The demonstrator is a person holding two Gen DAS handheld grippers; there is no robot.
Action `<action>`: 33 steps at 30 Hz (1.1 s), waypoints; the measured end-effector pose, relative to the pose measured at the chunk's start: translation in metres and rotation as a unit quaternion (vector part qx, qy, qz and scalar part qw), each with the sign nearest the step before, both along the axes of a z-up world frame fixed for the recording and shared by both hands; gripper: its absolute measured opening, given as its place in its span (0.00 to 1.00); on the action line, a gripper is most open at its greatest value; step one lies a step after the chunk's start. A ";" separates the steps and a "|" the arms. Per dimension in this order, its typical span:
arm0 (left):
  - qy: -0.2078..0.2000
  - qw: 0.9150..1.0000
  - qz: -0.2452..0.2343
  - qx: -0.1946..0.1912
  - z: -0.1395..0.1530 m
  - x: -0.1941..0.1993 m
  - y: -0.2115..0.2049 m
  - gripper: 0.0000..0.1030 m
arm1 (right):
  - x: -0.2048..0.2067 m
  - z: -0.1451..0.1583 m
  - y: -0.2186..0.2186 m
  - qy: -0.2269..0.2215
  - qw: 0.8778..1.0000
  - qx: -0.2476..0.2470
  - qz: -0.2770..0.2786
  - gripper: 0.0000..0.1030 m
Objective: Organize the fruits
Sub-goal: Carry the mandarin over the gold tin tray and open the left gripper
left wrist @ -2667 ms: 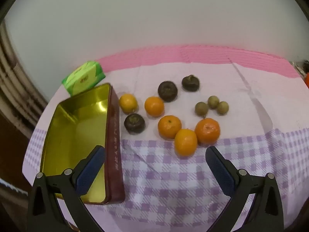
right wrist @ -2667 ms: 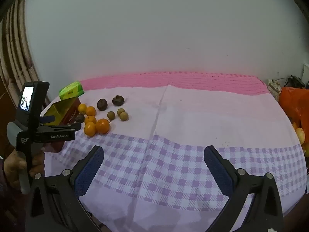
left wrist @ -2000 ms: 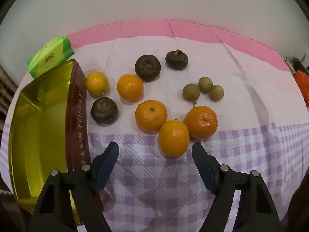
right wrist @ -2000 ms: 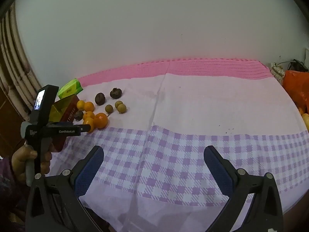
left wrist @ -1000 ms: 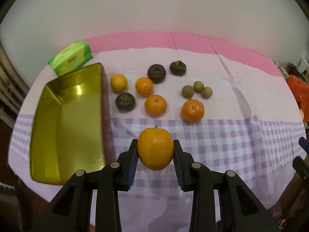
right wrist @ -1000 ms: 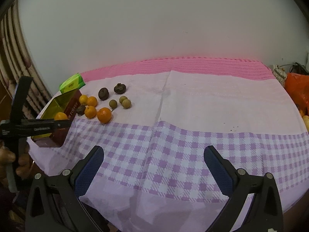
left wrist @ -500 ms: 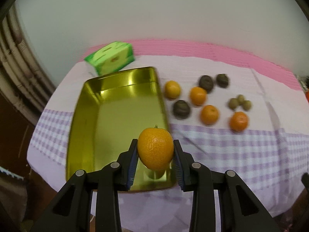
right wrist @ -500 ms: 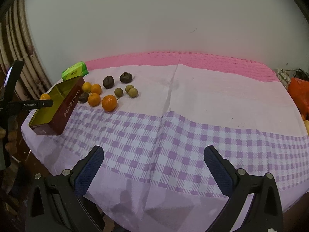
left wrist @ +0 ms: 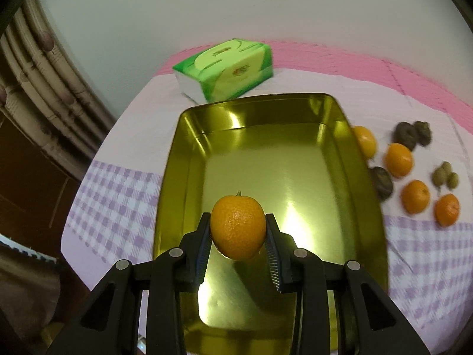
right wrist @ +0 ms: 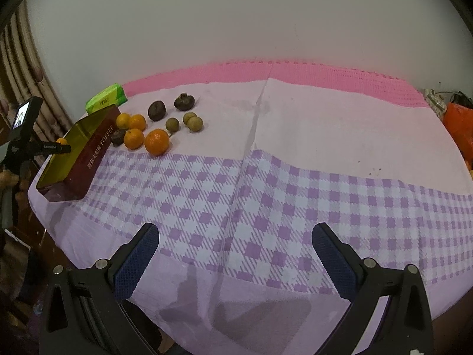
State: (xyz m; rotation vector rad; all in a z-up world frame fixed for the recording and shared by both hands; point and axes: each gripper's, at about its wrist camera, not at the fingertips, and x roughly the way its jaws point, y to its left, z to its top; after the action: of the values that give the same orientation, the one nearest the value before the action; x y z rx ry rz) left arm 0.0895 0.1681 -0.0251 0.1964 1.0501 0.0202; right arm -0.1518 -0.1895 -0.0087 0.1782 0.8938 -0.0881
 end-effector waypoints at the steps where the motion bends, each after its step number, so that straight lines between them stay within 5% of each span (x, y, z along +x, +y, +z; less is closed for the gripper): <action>1: 0.001 1.000 0.001 0.003 -0.001 0.003 0.002 0.34 | 0.001 -0.002 0.000 0.003 1.000 0.000 0.000 1.00; 33: 0.018 0.998 0.019 0.049 -0.023 0.056 0.017 0.41 | 0.011 -0.024 -0.002 0.037 0.999 0.014 -0.003 1.00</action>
State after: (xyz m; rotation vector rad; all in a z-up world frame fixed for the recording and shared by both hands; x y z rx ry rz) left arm 0.1453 0.1852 -0.0486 0.2658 1.0891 0.1032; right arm -0.1410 -0.1916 -0.0331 0.2045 0.9693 -0.0875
